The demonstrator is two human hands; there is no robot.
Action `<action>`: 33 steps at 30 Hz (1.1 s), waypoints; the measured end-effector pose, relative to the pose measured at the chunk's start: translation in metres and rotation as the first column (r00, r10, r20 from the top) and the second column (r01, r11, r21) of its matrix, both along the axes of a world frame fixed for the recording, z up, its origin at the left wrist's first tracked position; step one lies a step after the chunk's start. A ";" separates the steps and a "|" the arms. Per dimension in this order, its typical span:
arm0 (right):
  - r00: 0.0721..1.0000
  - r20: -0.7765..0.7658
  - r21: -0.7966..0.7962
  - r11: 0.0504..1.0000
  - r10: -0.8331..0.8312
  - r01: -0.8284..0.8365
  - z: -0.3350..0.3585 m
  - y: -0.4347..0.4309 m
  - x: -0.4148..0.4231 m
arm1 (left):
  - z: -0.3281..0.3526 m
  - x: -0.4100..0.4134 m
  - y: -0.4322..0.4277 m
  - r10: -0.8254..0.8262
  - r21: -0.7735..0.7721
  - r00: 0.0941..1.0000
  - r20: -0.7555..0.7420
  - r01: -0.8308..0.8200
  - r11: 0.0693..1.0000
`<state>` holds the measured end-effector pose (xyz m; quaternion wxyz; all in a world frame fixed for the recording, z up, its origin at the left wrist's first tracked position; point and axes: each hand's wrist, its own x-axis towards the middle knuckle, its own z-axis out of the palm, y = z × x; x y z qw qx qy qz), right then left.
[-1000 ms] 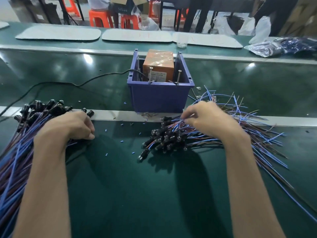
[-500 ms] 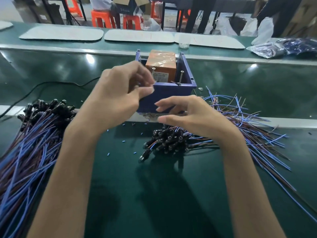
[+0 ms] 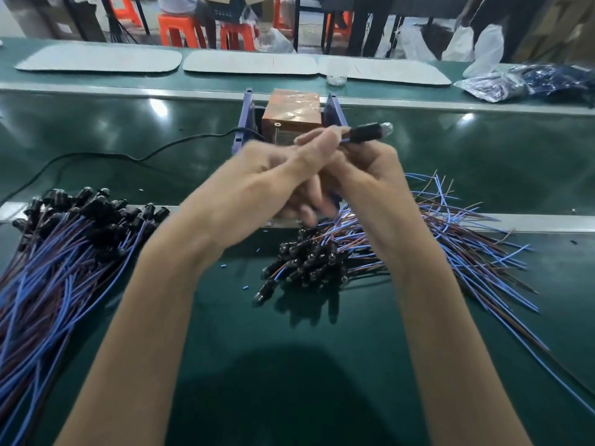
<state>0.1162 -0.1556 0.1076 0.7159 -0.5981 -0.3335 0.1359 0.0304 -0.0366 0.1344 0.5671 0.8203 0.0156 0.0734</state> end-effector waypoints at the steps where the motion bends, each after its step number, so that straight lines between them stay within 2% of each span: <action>1: 1.000 -0.019 0.037 0.999 -0.013 0.014 0.002 -0.001 0.000 | -0.003 0.002 0.000 0.013 0.057 0.986 -0.166 -0.004 0.998; 2: 0.999 -0.032 0.074 0.997 -0.012 0.015 0.004 -0.003 0.000 | -0.007 0.005 0.001 0.073 0.077 0.959 -0.274 -0.054 0.996; 3: 0.999 -0.038 0.103 0.995 -0.011 0.015 0.006 -0.004 0.000 | -0.010 0.010 0.001 0.152 0.043 0.937 -0.313 -0.146 0.988; 6: 0.998 -0.062 0.130 0.992 0.003 0.005 0.013 -0.006 -0.002 | -0.010 0.019 0.003 0.353 -0.241 0.898 -0.262 -0.415 0.877; 9: 0.992 -0.124 0.164 0.986 0.001 0.019 0.016 -0.009 -0.002 | -0.009 0.018 0.010 0.450 -0.445 0.874 -0.181 -0.481 0.755; 13: 0.956 -0.281 0.274 0.962 0.078 0.002 0.020 -0.011 -0.003 | -0.008 0.014 0.013 0.600 -0.704 0.795 -0.086 -0.474 0.528; 16: 0.931 -0.340 0.380 0.925 0.134 0.006 0.023 -0.013 -0.003 | -0.007 0.014 0.014 0.687 -0.851 0.725 -0.047 -0.389 0.353; 19: 0.908 -0.383 0.450 0.893 0.168 0.024 0.025 -0.012 -0.004 | -0.005 0.014 0.019 0.737 -0.949 0.675 -0.044 -0.260 0.181; 21: 0.900 -0.407 0.453 0.890 0.153 0.053 0.024 -0.012 -0.003 | -0.006 0.013 0.022 0.733 -0.967 0.679 -0.050 -0.216 0.135; 23: 0.918 -0.388 0.378 0.923 0.081 0.078 0.023 -0.013 -0.001 | -0.008 0.013 0.025 0.712 -0.940 0.700 -0.043 -0.269 0.208; 26: 0.947 -0.318 0.241 0.964 -0.032 0.114 0.020 -0.012 0.001 | -0.011 0.013 0.024 0.626 -0.805 0.780 -0.004 -0.373 0.460; 29: 0.959 -0.255 0.109 0.982 -0.123 0.155 0.016 -0.009 0.000 | -0.010 0.015 0.014 0.465 -0.568 0.885 -0.018 -0.392 0.724; 31: 0.971 -0.203 -0.006 0.992 -0.123 0.125 0.013 -0.008 -0.001 | -0.013 0.019 0.004 0.386 -0.391 0.921 -0.053 -0.375 0.841; 33: 0.981 -0.166 -0.126 0.989 -0.096 0.076 0.011 -0.007 -0.002 | -0.018 0.023 -0.003 0.347 -0.181 0.936 -0.056 -0.352 0.918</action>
